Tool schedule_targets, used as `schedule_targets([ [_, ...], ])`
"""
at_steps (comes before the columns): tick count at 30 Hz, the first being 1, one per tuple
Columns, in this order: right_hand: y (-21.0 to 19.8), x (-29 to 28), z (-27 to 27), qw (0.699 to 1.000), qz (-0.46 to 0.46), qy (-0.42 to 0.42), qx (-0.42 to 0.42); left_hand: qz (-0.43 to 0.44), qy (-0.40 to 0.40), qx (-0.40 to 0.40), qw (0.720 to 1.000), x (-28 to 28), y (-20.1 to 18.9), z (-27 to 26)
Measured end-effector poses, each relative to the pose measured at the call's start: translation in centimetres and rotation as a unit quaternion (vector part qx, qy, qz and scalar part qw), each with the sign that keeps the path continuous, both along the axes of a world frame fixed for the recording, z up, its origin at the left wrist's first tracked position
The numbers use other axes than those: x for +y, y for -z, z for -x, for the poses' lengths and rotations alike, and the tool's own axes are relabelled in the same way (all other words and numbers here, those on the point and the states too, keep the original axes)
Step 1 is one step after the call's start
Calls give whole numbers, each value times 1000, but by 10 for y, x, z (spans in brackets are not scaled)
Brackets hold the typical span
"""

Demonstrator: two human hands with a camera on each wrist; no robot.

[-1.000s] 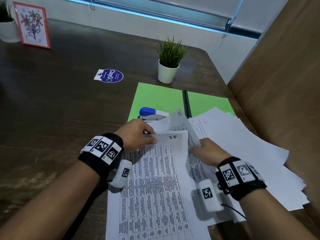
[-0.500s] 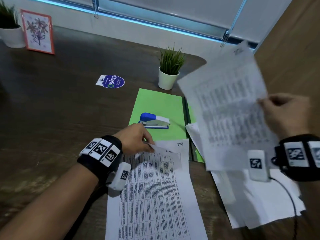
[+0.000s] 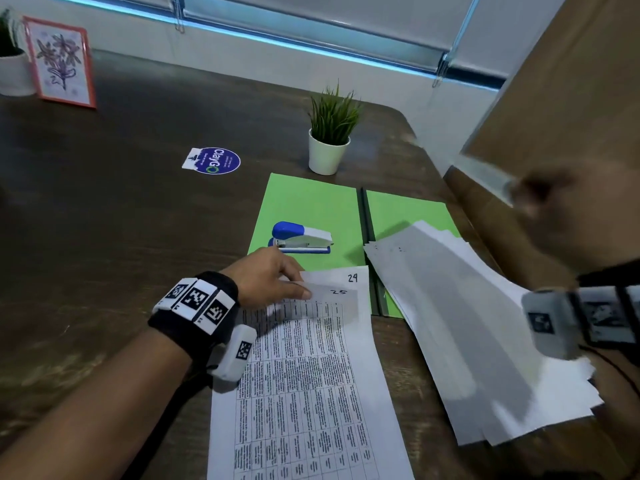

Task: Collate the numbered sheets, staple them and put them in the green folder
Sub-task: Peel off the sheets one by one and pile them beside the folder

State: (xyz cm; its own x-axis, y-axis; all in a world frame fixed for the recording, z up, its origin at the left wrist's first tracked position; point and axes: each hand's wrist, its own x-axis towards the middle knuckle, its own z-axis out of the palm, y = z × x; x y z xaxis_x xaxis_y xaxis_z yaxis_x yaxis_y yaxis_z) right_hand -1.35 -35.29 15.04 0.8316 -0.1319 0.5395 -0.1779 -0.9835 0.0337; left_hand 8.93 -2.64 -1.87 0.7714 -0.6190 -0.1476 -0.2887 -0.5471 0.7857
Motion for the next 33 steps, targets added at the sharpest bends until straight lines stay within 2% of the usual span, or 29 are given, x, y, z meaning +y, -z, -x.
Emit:
schedule_targets([
  [3, 56, 23, -3, 986, 96, 23, 132, -3, 5, -11, 1000, 0, 0, 1],
  [6, 105, 29, -5, 952, 130, 43, 273, -5, 4, -16, 1000, -1, 0, 1],
  [8, 127, 28, -6, 936, 136, 41, 321, 0, 4, -15, 1000, 0, 0, 1],
  [11, 139, 25, -16, 931, 92, 55, 350, 7, 6, -18, 1000, 0, 2, 0],
  [14, 149, 13, -28, 925, 4, 86, 370, 6, 6, -16, 1000, 0, 2, 0],
  [18, 165, 2, -31, 892, -128, 100, 422, 16, 7, -13, 1000, -1, -3, 3],
  [19, 165, 4, -30, 891, -141, 94, 421, 19, 6, -13, 1000, -1, -4, 3],
  [21, 162, 11, -29, 917, -165, 54, 359, 23, -5, -13, 1000, -2, -4, 2],
  [22, 161, 18, -28, 928, -204, 23, 312, 25, -13, -13, 1000, -2, -3, 1],
  [23, 162, 26, -26, 925, -265, -11, 274, 26, -20, -12, 999, -2, -2, 1],
  [25, 168, 47, -24, 877, -407, -70, 244, 26, -25, -11, 999, -3, -1, 3],
  [27, 178, 64, -22, 829, -498, -98, 237, 28, -24, -10, 999, -3, -1, 4],
  [33, 197, 76, -23, 819, -549, -95, 133, 17, -11, -15, 1000, -2, 2, 3],
])
